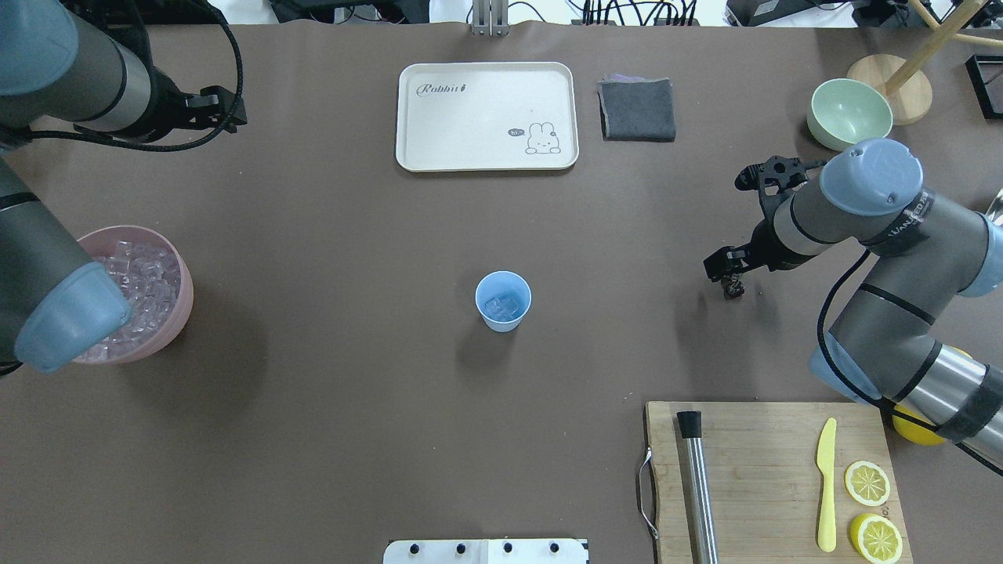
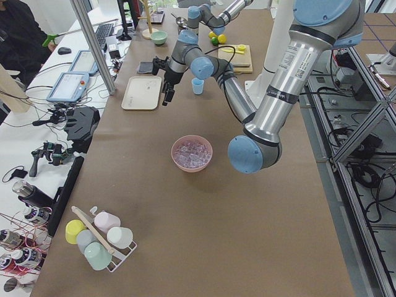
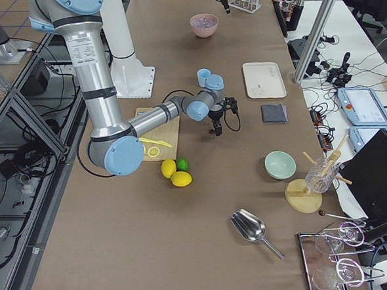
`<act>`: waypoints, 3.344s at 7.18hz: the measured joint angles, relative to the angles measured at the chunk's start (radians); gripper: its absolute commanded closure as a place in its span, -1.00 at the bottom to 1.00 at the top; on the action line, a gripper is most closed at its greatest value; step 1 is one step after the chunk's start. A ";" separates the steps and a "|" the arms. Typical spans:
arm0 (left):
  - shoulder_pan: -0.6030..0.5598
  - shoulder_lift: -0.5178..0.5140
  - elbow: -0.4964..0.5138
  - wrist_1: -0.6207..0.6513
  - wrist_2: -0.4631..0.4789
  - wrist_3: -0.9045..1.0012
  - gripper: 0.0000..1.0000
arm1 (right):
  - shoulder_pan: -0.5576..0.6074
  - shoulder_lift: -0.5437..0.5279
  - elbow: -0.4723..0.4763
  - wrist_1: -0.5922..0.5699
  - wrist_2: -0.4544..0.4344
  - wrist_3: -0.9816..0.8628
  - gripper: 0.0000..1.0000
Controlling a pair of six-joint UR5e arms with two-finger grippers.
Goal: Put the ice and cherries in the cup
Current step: 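Lower the right gripper onto the dark cherries and grasp them, then carry the cherries with the right gripper over the light-blue cup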
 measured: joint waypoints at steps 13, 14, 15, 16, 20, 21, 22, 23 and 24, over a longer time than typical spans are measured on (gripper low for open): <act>0.001 -0.023 0.011 -0.001 -0.027 0.000 -0.96 | -0.037 -0.031 0.066 0.006 -0.043 0.148 1.00; 0.001 -0.023 0.012 -0.001 -0.027 0.001 -0.96 | -0.031 -0.027 0.082 0.005 -0.047 0.148 1.00; 0.001 -0.023 0.014 -0.001 -0.028 0.000 -0.96 | -0.017 -0.022 0.108 0.005 -0.048 0.149 1.00; 0.001 -0.023 0.017 -0.002 -0.028 0.000 -0.96 | 0.000 -0.001 0.140 0.003 -0.046 0.154 1.00; 0.000 -0.019 0.052 -0.011 -0.048 0.001 -0.96 | -0.093 0.290 0.130 -0.035 -0.104 0.336 1.00; -0.001 -0.018 0.056 -0.012 -0.050 0.002 -0.96 | -0.150 0.336 0.127 -0.040 -0.149 0.363 1.00; -0.001 -0.018 0.059 -0.012 -0.053 0.001 -0.96 | -0.204 0.362 0.126 -0.043 -0.192 0.379 1.00; -0.001 -0.018 0.061 -0.012 -0.054 0.000 -0.96 | -0.246 0.368 0.125 -0.043 -0.221 0.386 1.00; -0.001 -0.019 0.061 -0.012 -0.054 0.000 -0.96 | -0.276 0.368 0.119 -0.044 -0.243 0.388 1.00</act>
